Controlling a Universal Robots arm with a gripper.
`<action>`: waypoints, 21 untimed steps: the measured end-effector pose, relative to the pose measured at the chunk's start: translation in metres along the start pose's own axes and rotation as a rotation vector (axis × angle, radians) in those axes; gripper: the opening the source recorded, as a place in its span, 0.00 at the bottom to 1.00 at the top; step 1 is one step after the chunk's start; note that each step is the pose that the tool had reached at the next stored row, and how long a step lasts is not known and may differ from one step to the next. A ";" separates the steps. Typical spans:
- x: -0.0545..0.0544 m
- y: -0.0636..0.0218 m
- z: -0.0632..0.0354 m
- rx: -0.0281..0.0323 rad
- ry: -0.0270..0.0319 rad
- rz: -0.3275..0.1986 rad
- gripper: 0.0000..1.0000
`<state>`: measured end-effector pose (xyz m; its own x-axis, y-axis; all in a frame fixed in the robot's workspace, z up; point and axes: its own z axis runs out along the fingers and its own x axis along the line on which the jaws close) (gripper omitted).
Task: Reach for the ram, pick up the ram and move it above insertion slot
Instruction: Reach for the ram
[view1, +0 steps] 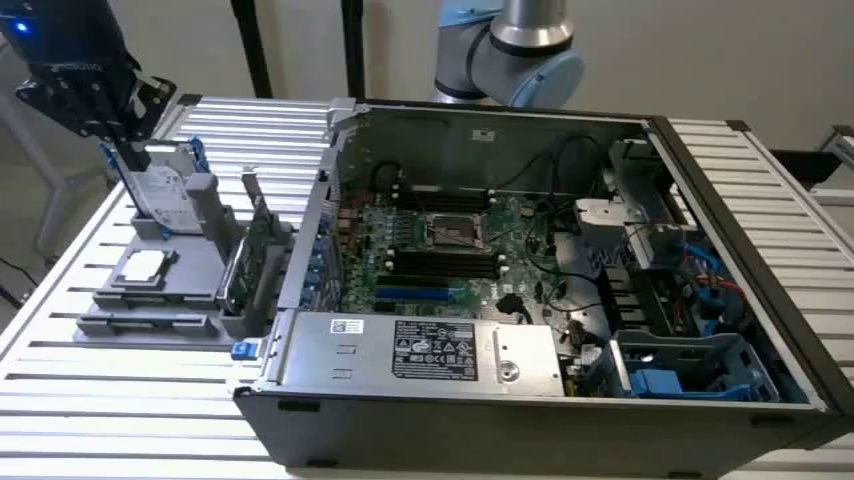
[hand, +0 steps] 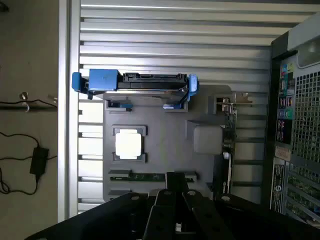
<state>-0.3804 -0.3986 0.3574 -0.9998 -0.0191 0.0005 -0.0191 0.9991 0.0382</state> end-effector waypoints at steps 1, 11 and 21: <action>0.000 0.0000 0.0000 0.0000 0.0000 0.000 0.11; 0.000 0.0000 0.0000 0.0000 0.0000 0.000 0.11; 0.002 -0.0272 -0.0010 0.0000 0.0000 0.000 0.11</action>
<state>-0.3816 -0.4259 0.3574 -0.9998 -0.0192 0.0006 -0.0192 0.9991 0.0382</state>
